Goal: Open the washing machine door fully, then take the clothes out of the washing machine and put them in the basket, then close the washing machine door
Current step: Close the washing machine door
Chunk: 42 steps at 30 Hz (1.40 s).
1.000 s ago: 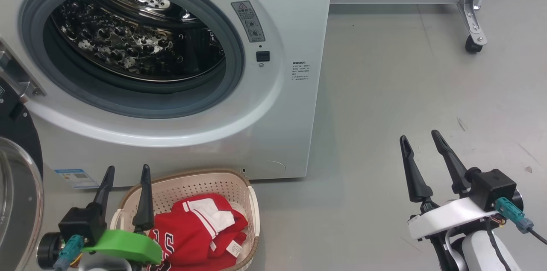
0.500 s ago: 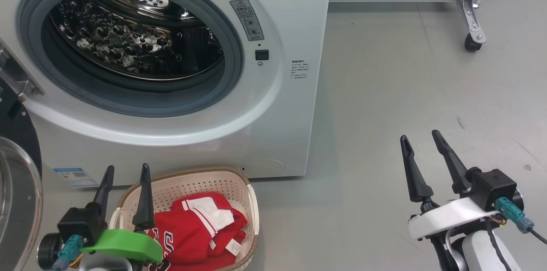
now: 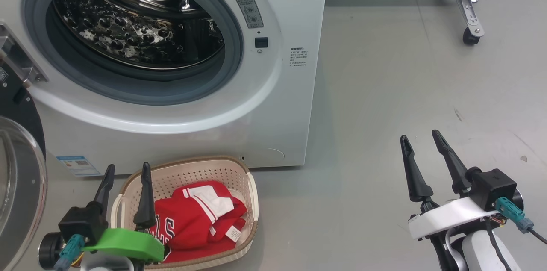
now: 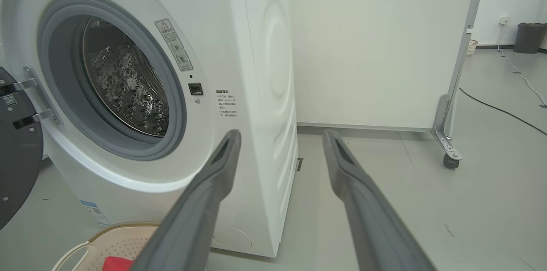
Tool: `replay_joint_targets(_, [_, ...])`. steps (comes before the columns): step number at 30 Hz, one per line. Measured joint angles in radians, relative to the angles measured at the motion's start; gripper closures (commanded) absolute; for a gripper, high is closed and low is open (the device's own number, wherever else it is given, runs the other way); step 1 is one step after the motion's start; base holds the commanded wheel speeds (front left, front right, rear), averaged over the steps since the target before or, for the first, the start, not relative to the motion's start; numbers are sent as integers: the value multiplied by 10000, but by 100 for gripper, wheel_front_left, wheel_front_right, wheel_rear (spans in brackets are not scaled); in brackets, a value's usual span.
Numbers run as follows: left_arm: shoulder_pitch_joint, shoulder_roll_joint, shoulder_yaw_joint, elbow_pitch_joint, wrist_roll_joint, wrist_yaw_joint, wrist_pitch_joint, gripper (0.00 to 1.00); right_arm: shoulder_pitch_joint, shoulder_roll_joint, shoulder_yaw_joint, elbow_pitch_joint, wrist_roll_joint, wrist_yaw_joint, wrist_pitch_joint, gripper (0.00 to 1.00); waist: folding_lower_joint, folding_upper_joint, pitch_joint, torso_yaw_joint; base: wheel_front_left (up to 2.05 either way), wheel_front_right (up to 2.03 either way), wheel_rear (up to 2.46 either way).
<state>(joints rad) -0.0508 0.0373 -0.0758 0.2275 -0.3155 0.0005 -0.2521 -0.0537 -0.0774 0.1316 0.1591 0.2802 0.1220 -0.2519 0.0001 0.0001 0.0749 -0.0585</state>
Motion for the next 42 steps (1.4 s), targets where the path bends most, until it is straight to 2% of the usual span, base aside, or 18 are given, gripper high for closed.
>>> replay_joint_targets(25, [2, 0, -67, -245, 385, 221, 0, 0, -6, 10, 4, 46, 0, 0, 0, 0, 0, 0, 46, 8, -132, 132, 0])
replay_joint_targets(42, [3, 0, -67, -345, 447, 309, 0, 0, -8, 21, 4, 59, 0, 0, 0, 0, 0, 0, 95, -3, -71, 71, 0])
